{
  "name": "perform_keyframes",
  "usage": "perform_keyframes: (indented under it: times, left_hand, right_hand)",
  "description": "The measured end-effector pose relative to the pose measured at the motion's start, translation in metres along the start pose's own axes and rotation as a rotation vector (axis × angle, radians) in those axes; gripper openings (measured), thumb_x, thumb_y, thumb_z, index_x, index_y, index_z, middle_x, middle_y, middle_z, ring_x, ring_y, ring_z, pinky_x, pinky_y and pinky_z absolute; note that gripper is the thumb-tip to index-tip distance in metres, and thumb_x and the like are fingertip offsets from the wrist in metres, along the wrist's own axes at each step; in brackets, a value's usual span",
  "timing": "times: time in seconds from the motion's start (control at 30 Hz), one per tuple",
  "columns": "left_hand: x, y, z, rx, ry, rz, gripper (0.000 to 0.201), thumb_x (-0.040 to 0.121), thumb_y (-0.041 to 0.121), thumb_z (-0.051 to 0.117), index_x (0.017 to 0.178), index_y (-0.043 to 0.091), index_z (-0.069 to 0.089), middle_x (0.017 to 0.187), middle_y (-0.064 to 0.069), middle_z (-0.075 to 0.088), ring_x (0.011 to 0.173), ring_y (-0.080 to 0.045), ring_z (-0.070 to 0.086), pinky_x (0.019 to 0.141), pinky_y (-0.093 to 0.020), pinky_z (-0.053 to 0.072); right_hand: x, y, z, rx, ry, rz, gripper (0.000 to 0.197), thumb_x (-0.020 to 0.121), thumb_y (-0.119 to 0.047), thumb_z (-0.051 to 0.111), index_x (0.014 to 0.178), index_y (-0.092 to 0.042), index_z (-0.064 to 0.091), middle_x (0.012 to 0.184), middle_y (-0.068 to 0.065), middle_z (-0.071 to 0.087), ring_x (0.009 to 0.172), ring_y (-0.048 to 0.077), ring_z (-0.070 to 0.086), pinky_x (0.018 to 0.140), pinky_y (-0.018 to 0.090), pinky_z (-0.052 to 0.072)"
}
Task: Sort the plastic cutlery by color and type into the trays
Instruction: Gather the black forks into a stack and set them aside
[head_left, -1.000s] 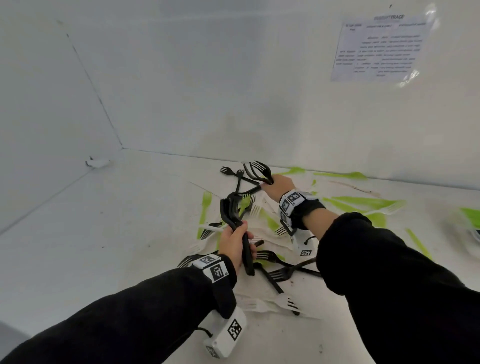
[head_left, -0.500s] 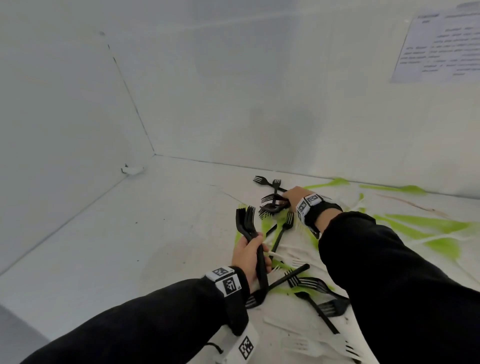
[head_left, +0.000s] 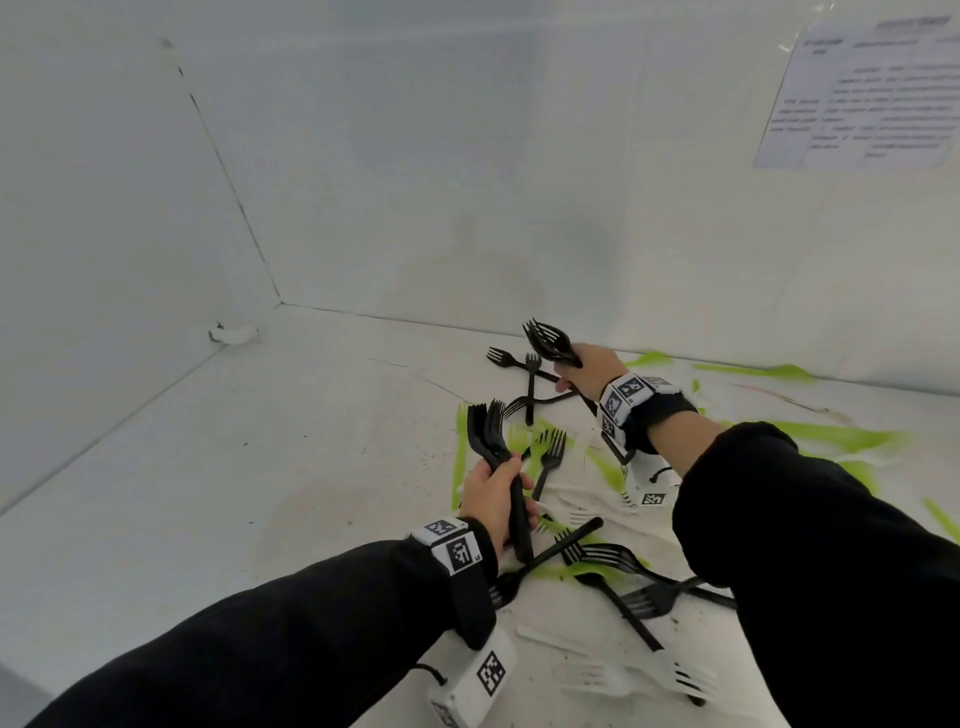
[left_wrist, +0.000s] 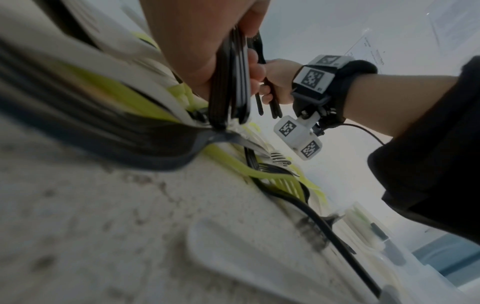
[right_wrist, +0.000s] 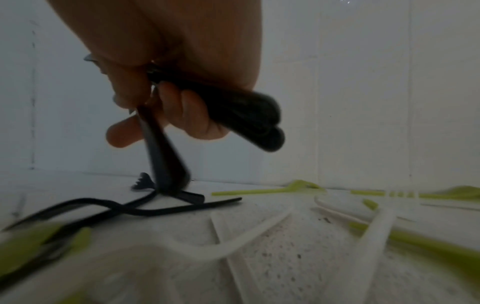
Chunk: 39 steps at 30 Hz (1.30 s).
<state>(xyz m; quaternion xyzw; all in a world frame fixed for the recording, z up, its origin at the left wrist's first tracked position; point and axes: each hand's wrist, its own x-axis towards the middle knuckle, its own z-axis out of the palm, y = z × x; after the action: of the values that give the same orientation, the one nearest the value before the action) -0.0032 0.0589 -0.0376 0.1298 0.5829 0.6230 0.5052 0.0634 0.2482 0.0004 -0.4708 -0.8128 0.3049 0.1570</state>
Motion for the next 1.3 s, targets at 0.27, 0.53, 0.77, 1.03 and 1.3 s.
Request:
perform_keyframes:
  times: [0.27, 0.53, 0.77, 1.03, 1.3]
  left_hand:
    - [-0.003, 0.001, 0.004, -0.041, 0.024, 0.052, 0.013, 0.098, 0.018, 0.045, 0.088, 0.012, 0.05, 0.068, -0.005, 0.045, 0.047, -0.016, 0.042, 0.045, -0.026, 0.04]
    - [-0.008, -0.011, 0.004, 0.049, 0.04, 0.129, 0.026, 0.099, 0.025, 0.043, 0.113, 0.008, 0.056, 0.087, -0.008, 0.062, 0.073, -0.022, 0.059, 0.067, -0.036, 0.051]
    - [-0.013, -0.021, 0.011, 0.131, 0.052, 0.13, 0.024, 0.099, 0.024, 0.041, 0.093, 0.024, 0.064, 0.11, -0.016, 0.066, 0.104, -0.03, 0.062, 0.097, -0.051, 0.047]
    - [-0.032, -0.022, 0.034, 0.146, -0.022, 0.127, 0.02, 0.099, 0.022, 0.042, 0.092, 0.025, 0.061, 0.109, -0.01, 0.064, 0.106, -0.028, 0.059, 0.098, -0.052, 0.046]
    - [-0.032, -0.036, 0.059, 0.04, 0.037, 0.138, 0.019, 0.1, 0.018, 0.04, 0.101, 0.009, 0.057, 0.077, -0.006, 0.053, 0.064, -0.017, 0.051, 0.076, -0.047, 0.053]
  right_hand:
    - [-0.063, -0.024, 0.011, 0.359, -0.256, 0.014, 0.015, 0.094, -0.016, 0.051, 0.079, -0.019, 0.05, 0.074, 0.0, 0.061, 0.042, 0.01, 0.037, 0.038, 0.019, 0.032]
    - [-0.119, -0.019, 0.045, 0.431, -0.138, 0.05, 0.012, 0.087, -0.018, 0.061, 0.088, -0.014, 0.05, 0.065, -0.004, 0.048, 0.05, 0.012, 0.043, 0.043, 0.023, 0.035]
    - [-0.138, -0.007, 0.046, 0.626, -0.104, 0.098, 0.015, 0.088, -0.014, 0.06, 0.076, -0.02, 0.053, 0.057, -0.002, 0.041, 0.046, 0.012, 0.038, 0.044, 0.024, 0.033]
    - [-0.155, 0.005, 0.029, 0.622, -0.097, 0.114, 0.012, 0.087, -0.013, 0.06, 0.076, -0.017, 0.055, 0.058, 0.002, 0.044, 0.046, 0.011, 0.04, 0.042, 0.021, 0.036]
    - [-0.166, 0.019, 0.013, 0.622, 0.009, 0.055, 0.006, 0.09, -0.014, 0.055, 0.092, -0.01, 0.059, 0.061, -0.002, 0.047, 0.053, 0.013, 0.046, 0.053, 0.027, 0.045]
